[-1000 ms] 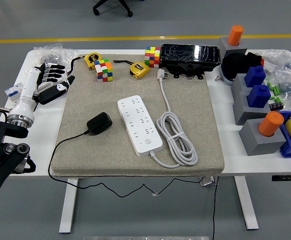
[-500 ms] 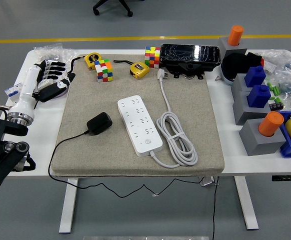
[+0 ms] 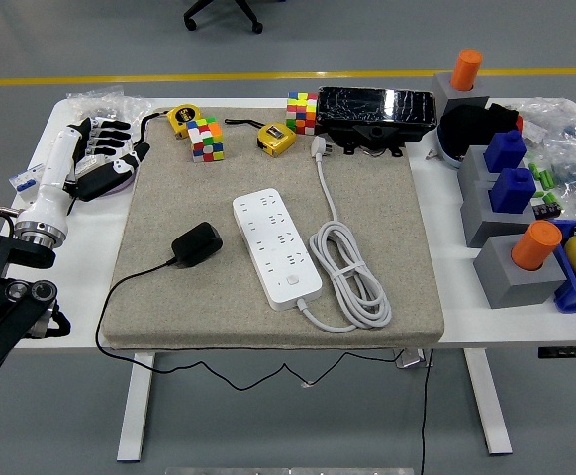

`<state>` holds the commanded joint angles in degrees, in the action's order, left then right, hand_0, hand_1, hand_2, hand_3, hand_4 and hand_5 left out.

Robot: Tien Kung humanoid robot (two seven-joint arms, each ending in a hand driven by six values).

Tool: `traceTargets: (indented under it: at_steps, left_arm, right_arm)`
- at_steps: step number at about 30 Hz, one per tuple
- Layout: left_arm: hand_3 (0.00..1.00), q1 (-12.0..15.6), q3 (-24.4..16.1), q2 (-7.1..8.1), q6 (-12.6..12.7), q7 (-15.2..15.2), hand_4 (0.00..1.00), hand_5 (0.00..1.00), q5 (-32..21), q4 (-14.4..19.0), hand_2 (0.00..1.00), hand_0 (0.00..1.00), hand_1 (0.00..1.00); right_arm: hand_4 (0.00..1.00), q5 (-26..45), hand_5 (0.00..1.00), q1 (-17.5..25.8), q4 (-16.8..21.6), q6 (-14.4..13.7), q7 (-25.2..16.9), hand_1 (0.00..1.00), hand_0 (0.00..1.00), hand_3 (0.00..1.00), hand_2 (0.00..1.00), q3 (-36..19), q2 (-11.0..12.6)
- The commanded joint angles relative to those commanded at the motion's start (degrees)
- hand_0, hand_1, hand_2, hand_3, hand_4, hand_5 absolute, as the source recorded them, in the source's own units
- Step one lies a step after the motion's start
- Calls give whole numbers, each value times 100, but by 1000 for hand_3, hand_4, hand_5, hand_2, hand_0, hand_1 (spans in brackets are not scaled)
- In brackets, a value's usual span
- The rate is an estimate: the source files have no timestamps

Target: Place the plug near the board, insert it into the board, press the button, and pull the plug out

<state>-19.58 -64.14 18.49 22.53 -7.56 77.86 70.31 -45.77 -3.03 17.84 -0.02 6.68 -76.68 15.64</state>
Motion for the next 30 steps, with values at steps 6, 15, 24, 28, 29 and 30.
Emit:
traceTargets:
  at_steps: [6, 15, 24, 28, 29, 30]
  left_arm:
    - [623, 15, -72, 27, -2, 2, 843, 404, 0, 26, 630, 577, 624]
    - [624, -53, -99, 116, -12, 13, 843, 404, -12, 62, 630, 577, 624]
    - [625, -116, -140, 176, -23, 24, 842, 405, 0, 90, 632, 577, 624]
    - [624, -83, -105, 164, -38, 51, 843, 407, 22, 81, 631, 578, 623]
    - [624, -75, -90, 164, -42, 58, 843, 407, 26, 79, 631, 578, 623]
    - [624, -70, -78, 164, -45, 62, 843, 407, 28, 77, 631, 578, 623]
  right_arm:
    - [889, 8, 414, -26, 26, -4, -3, 628, 538, 552, 622, 58, 22]
    - [889, -10, 414, -65, 20, 3, -2, 628, 537, 552, 622, 118, 25]
    - [889, -1, 415, -96, 21, 10, 6, 628, 537, 552, 622, 193, 24]
    - [889, 11, 415, -64, 20, 4, 11, 628, 539, 552, 621, 199, 41]
    - [889, 13, 415, -54, 24, 3, 12, 628, 539, 552, 621, 197, 42]
    - [889, 13, 415, -46, 27, 2, 12, 628, 539, 552, 621, 192, 43]
